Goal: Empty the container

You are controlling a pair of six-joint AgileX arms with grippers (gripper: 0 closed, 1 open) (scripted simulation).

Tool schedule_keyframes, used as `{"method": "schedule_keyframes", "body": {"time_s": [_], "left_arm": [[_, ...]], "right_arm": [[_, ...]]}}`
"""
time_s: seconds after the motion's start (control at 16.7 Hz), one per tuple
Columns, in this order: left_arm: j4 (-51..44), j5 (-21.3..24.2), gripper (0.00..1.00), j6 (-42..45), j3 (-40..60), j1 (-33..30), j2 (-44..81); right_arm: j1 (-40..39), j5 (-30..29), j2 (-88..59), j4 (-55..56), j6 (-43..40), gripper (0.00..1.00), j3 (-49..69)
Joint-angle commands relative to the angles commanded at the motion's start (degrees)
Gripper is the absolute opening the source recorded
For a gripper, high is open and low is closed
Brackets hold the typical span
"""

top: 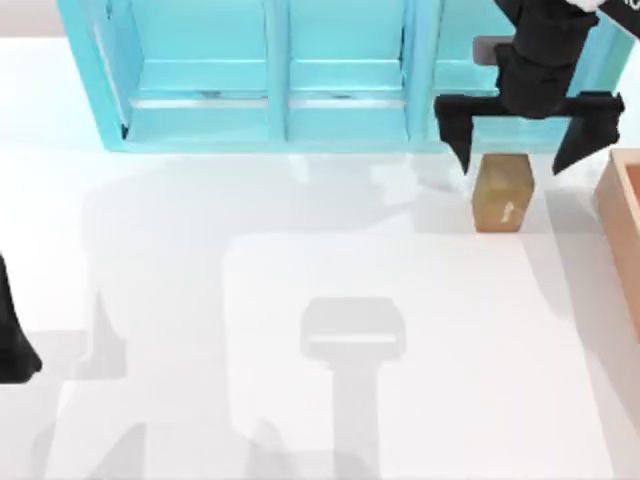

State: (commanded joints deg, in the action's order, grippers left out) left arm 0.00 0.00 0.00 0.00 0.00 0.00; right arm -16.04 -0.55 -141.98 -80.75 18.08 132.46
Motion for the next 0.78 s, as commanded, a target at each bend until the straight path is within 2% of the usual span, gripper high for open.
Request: {"method": "schedule_keyframes", "body": {"time_s": [0.3,0.6,0.78], "left_arm": [[0.00,0.00,1.00,0.00,0.00,0.00,0.00],[0.00,0.00,1.00,0.00,0.00,0.00,0.00],[0.00,0.00,1.00,0.00,0.00,0.00,0.00]], "right_arm": [[-0.39,0.15,-0.39,-7.87,-0.17,1.00,8.62],[-0.15,0.14,-0.14,-7.95,-0.29,1.00,8.71],[3.44,0.22,3.44,-6.87,-3.70,1.00,4.74]]}}
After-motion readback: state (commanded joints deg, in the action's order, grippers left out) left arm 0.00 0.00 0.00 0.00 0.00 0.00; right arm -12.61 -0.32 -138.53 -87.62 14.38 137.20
